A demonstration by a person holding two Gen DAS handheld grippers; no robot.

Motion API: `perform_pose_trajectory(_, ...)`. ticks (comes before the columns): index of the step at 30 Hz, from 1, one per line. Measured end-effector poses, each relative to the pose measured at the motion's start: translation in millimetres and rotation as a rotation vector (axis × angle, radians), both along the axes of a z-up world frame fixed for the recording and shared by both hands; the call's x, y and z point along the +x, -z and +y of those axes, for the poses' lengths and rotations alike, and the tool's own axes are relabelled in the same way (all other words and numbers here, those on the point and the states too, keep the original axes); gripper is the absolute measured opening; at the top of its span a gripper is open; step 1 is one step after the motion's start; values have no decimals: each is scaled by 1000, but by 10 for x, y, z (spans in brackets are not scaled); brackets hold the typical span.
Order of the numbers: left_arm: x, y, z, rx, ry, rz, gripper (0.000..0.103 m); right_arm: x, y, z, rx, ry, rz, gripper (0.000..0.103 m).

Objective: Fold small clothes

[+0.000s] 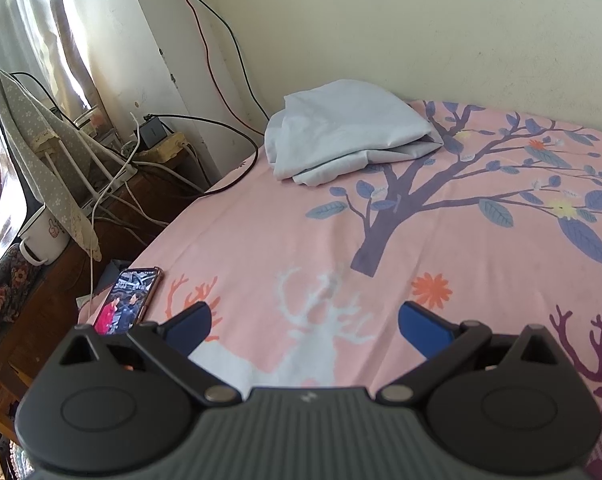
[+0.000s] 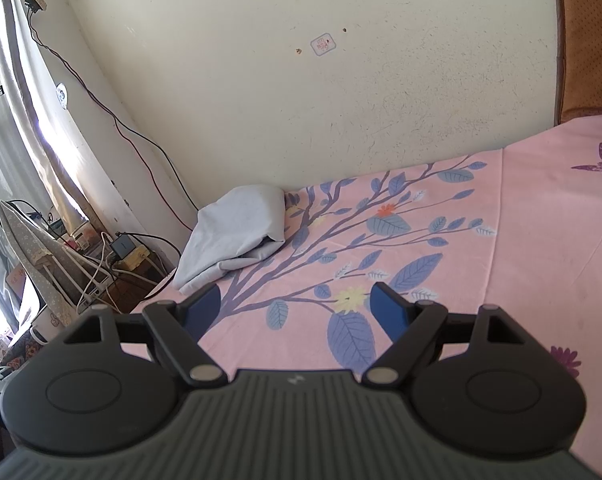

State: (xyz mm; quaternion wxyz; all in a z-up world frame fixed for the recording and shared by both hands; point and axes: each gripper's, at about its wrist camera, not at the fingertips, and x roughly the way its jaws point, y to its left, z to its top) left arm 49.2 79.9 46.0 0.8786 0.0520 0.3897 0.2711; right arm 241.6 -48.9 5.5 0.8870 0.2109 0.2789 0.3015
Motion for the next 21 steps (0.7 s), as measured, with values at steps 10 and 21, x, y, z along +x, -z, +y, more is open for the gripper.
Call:
perform_pose_trajectory(10, 6, 0, -13, 1, 4, 3, 103, 1, 2, 2, 1, -1, 0, 84)
perform_pose_trajectory(21, 6, 13, -24, 0, 11, 5, 103, 1, 2, -4, 1, -2, 0, 84)
